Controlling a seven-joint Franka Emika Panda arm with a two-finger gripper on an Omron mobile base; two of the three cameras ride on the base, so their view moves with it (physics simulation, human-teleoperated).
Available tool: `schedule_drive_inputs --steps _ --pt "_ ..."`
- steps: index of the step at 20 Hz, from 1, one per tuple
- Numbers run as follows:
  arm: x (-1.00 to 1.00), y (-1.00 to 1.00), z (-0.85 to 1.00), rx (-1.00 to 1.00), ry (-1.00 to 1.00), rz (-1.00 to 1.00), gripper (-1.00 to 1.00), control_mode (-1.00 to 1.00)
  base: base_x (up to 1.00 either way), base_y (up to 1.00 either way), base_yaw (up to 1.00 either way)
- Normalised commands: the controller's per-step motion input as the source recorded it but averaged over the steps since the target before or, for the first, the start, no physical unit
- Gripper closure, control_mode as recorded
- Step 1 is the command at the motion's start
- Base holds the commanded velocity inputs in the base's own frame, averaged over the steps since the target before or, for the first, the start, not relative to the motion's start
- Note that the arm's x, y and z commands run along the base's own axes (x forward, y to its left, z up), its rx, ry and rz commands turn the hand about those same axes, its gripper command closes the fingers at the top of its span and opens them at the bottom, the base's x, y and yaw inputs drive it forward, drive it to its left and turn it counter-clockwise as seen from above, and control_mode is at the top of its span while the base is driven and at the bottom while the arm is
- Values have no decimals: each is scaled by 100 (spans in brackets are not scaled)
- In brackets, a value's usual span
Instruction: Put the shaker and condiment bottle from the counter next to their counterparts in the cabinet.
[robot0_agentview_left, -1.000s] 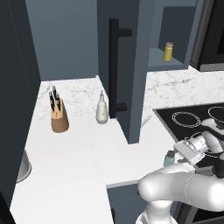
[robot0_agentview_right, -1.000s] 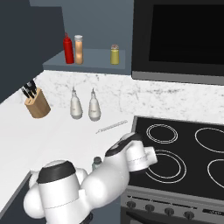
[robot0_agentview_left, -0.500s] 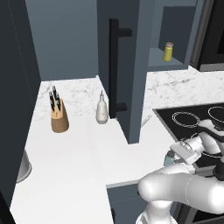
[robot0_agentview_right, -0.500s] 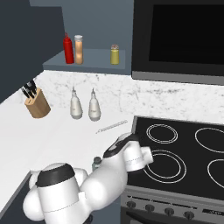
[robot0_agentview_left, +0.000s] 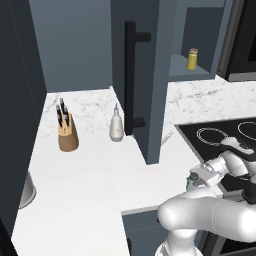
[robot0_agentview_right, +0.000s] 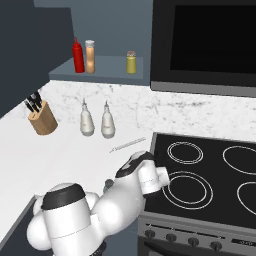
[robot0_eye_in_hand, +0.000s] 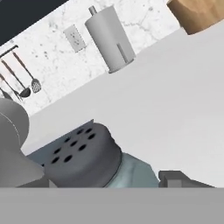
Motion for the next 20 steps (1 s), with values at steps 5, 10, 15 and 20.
schedule_drive_inputs --steps 5,10,15,20 --pt "0 0 37 3 0 -5 100 -100 0 0 0" --pt "-2 0 97 0 0 -9 100 -100 0 0 0" --pt "-6 1 100 -5 -13 -5 100 -100 0 0 0" --pt "-24 1 88 -1 -6 -5 100 -100 0 0 0"
